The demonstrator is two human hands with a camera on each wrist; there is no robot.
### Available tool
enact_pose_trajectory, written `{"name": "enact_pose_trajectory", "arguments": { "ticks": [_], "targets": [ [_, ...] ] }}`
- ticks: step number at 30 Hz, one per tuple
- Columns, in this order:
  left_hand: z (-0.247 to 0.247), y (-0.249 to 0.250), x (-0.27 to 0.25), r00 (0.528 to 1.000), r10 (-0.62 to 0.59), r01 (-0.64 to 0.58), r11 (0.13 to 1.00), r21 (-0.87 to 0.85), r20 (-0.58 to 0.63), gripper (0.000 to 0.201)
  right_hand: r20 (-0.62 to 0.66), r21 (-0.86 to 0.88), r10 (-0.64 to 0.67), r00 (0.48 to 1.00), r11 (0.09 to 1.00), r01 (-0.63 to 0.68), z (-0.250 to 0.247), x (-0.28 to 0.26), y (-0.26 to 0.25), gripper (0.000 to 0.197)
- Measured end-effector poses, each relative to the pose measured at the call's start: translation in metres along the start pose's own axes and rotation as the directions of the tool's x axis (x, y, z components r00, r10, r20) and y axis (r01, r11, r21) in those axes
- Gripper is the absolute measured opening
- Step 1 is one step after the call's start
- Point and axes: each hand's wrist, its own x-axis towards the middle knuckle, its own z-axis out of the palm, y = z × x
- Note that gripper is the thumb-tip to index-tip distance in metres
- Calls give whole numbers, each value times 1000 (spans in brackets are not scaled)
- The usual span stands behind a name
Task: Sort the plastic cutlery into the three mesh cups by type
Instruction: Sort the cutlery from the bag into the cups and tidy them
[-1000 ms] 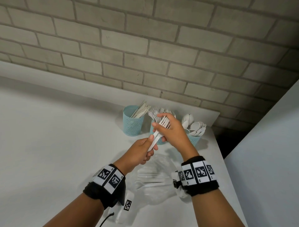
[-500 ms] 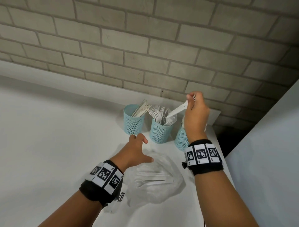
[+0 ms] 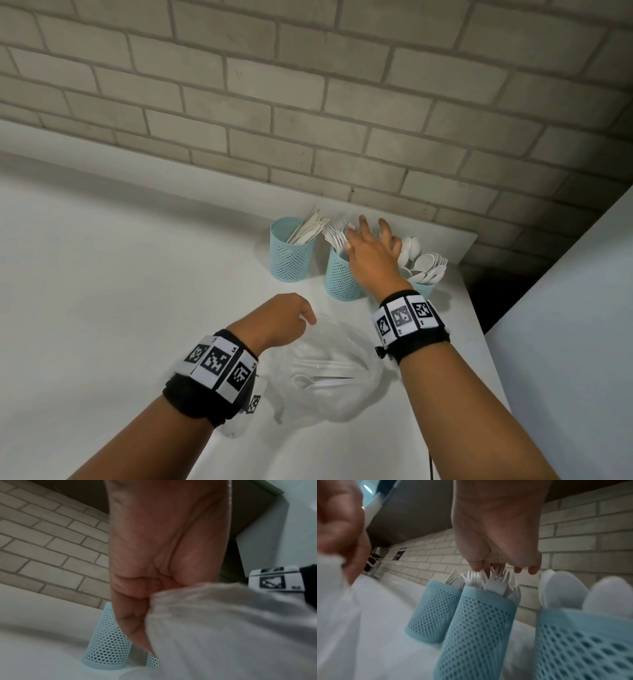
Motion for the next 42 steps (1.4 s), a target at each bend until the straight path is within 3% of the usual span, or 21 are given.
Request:
{"name": "enact_pose_trajectory", "arguments": {
  "ticks": [2,4,6,7,8,10,11,12,14,19,27,35,37,39,42],
  "targets": [
    [1,-2,-1,999,11,-13,999,47,48,34,34,2,2,999,1000,-2,-13,-3,-7,39],
    [3,-3,-4,995,10,-19,995,98,94,37,12,247,-16,1000,969,13,-34,-14,-16,33],
    [3,-3,-6,995,16,-29,992,122,102,38,105,599,-66,992,801,-10,-53,-33,-23,31],
    [3,-2,-7,996,13,-25,991,130,93,40,231,662,-140,963,747,-50,-60,-46,-27,31],
    [3,-1,-8,997,1,-13,990,141,83,42,377,658,-221,899,747,-92,-63,-57,-32,30],
    [4,2,-9,999,-16,8,984,176,49,44,618,547,-318,719,831,-102,-51,-73,-40,23],
    [6,3,-10,999,-18,12,982,188,27,44,686,459,-319,654,887,-49,-40,-79,-45,24],
    [7,2,-10,1000,-20,18,982,188,10,44,722,359,-288,629,933,15,-26,-83,-49,30],
    [11,0,-12,1000,-26,25,985,171,0,45,718,195,-198,667,978,81,-3,-91,-53,41],
    [16,1,-19,1000,-5,1,992,126,27,55,658,110,-108,745,993,47,25,-108,-59,39],
    [15,8,-28,1000,24,-24,996,90,6,57,670,72,-121,733,993,99,24,-112,-62,46],
    [12,6,-32,999,21,-19,996,89,-26,63,522,282,-199,829,958,53,23,-113,-41,37],
    [10,4,-32,999,13,-9,996,89,-40,63,519,324,-221,826,945,48,19,-112,-35,22],
    [7,2,-31,998,9,-3,995,98,-60,61,530,344,-240,813,937,53,15,-111,-29,25],
    [3,-1,-30,998,-1,8,994,110,-63,56,535,475,-293,792,880,5,7,-107,-22,11]
  ]
}}
